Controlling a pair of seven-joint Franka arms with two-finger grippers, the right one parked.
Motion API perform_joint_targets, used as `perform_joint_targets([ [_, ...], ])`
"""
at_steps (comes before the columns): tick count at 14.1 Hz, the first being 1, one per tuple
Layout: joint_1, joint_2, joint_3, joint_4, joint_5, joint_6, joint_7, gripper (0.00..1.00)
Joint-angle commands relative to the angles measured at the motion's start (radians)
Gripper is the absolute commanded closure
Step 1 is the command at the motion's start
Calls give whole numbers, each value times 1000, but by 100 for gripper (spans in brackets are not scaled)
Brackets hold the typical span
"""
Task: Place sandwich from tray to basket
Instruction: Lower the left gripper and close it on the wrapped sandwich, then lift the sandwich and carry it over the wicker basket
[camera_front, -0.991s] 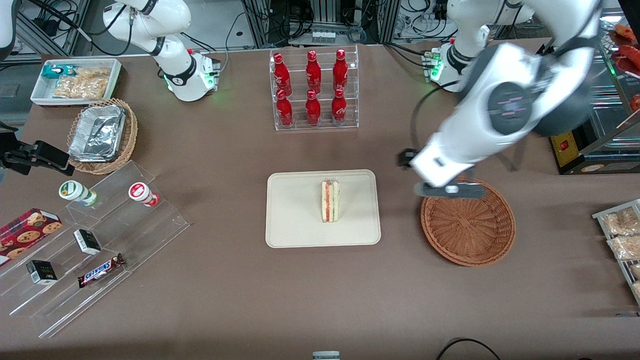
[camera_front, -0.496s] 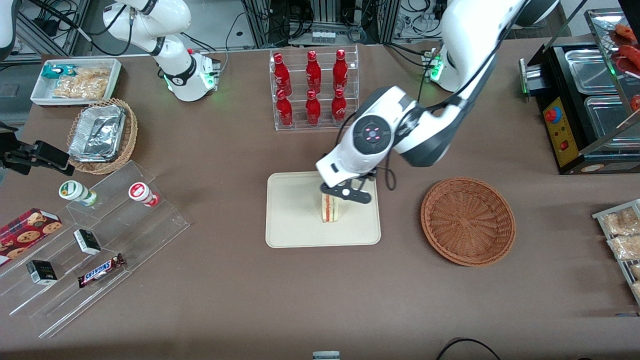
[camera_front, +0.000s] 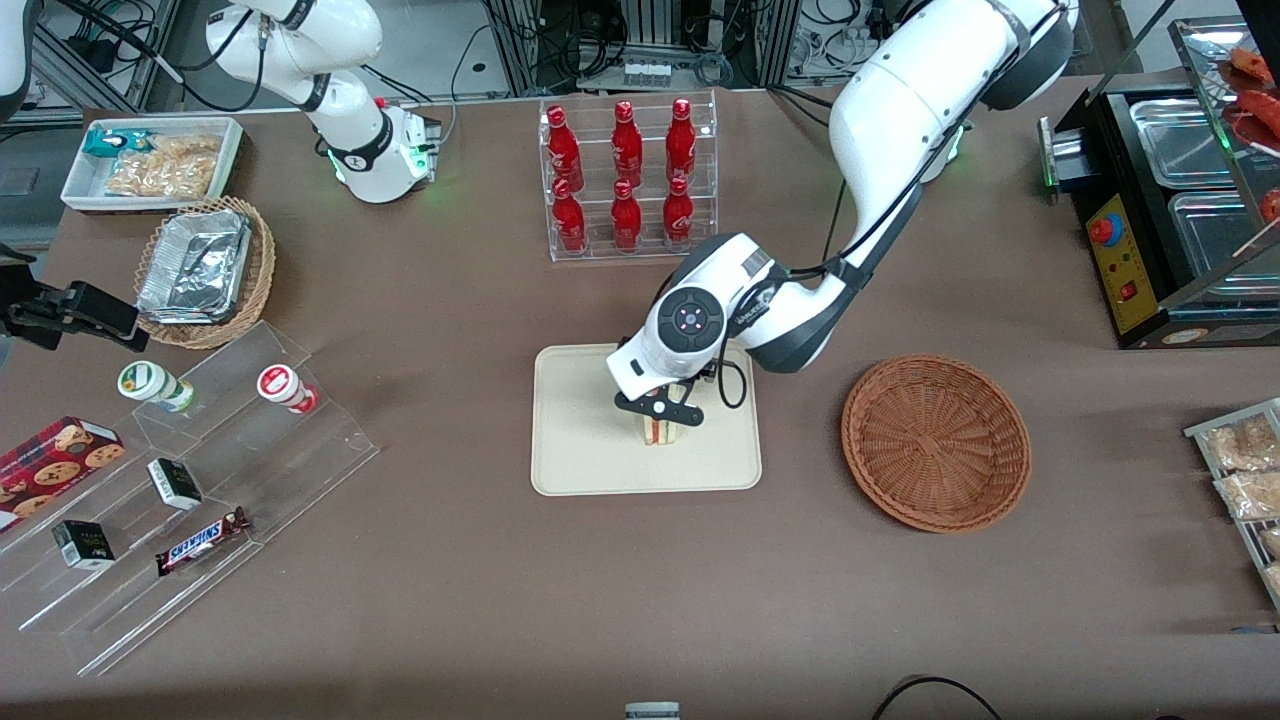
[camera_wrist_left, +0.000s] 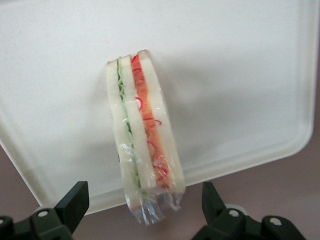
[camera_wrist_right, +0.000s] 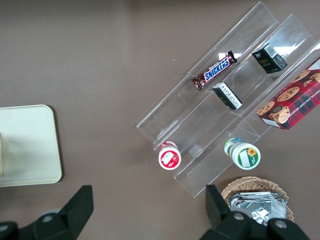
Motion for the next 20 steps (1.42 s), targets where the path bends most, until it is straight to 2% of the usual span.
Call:
perform_joint_targets([
  [1, -29, 47, 9, 32, 53, 45, -105, 0],
  [6, -44, 86, 9, 30, 57, 101, -227, 0],
  [7, -44, 88, 9, 30, 57, 101, -230, 5],
  [8, -42, 87, 9, 30, 56, 101, -233, 25],
  [9, -42, 85, 11, 30, 53, 98, -257, 51],
  [10, -42, 86, 11, 27, 53, 95, -335, 71],
  [11, -42, 87, 11, 27, 56, 90, -413, 86],
  [16, -33, 65, 49, 33, 53, 30, -489, 97],
  [20, 20, -106, 101, 29, 42, -162, -524, 98],
])
